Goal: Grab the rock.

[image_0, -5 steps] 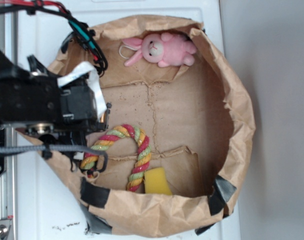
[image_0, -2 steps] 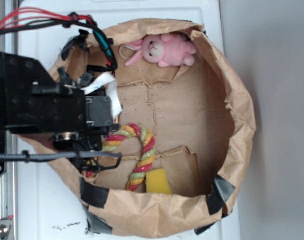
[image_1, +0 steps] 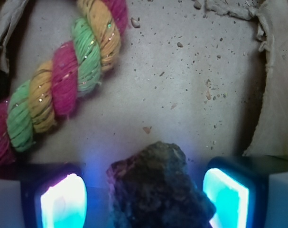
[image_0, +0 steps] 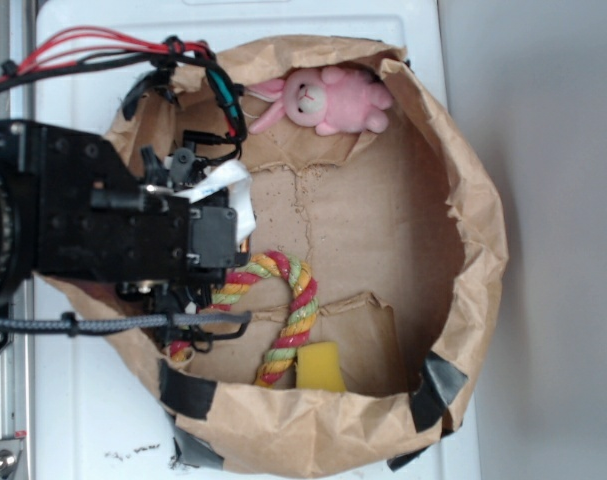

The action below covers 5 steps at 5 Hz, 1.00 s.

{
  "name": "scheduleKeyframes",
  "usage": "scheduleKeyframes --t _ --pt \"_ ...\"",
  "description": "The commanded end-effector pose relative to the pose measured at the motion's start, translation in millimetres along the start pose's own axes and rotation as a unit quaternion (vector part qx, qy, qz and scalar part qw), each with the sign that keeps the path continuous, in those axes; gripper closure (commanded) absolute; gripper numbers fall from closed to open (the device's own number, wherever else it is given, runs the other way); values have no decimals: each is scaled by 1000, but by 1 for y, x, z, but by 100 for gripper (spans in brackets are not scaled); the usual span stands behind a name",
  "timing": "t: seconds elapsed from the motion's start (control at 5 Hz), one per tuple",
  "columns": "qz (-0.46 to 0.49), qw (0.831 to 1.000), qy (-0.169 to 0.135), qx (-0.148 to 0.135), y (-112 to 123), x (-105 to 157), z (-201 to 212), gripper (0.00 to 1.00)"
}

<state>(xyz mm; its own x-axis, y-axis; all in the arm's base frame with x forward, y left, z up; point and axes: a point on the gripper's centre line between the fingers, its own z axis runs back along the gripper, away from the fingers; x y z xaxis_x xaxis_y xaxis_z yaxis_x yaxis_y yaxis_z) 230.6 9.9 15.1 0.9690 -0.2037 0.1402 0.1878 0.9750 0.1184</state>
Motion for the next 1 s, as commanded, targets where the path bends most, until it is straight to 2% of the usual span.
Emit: scheduleKeyframes --t 0.0,0.4,0.8 --pt "16 1000 -14 -9 -2 10 -3 100" --pt "31 999 -12 -9 1 13 1 100" --pt "120 992 2 -24 33 21 42 100"
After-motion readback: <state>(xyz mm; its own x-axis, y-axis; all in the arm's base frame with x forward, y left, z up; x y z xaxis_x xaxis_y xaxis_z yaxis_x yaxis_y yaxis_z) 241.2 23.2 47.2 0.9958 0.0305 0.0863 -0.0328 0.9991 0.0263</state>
